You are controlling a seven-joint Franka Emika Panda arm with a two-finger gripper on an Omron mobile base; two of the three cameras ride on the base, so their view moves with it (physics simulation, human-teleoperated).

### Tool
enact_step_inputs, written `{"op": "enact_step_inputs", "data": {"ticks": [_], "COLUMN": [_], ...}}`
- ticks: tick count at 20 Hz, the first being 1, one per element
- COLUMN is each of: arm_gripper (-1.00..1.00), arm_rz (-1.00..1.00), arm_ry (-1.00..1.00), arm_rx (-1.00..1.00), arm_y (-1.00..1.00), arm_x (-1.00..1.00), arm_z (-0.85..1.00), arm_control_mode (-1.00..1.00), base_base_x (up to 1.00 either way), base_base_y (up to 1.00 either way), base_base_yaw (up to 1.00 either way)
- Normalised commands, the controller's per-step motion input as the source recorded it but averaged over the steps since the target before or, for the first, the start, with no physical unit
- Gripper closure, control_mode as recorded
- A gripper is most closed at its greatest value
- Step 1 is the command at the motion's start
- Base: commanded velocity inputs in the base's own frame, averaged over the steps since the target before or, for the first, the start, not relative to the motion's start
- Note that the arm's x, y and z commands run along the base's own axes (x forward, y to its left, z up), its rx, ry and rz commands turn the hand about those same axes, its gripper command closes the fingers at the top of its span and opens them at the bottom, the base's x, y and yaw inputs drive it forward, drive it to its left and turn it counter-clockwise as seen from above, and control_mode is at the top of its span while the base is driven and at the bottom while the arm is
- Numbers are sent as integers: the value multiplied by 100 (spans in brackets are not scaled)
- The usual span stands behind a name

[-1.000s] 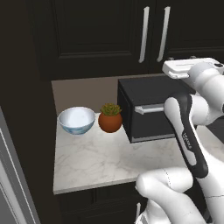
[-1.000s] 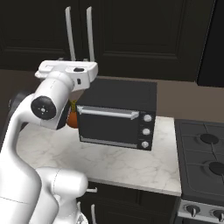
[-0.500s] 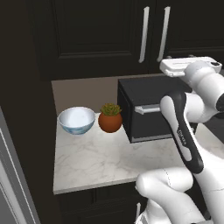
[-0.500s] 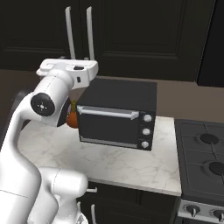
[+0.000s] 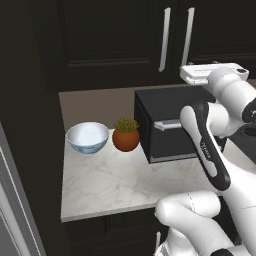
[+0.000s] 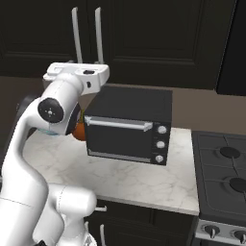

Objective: Pick the bar soap and bar soap from the cabinet and place them on the counter.

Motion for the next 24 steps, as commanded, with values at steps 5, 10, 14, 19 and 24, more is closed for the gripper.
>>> {"op": "enact_step_inputs", "data": {"ticks": [5, 10, 14, 19, 24], "arm_gripper": [-100, -100, -100, -100, -100], "arm_rz": [0, 0, 0, 0, 0], "arm_ry": [0, -1, -2, -3, -1], "arm_rx": [0, 0, 0, 0, 0], "arm_y": [0, 0, 0, 0, 0], "arm_x": [23, 18, 18, 18, 18], "arm_z": [-2, 0, 0, 0, 0], "arm_control_mode": [-100, -100, -100, -100, -100], "base_base_x": [0, 0, 0, 0, 0], "base_base_y": [0, 0, 0, 0, 0], "base_base_yaw": [0, 0, 0, 0, 0]}}
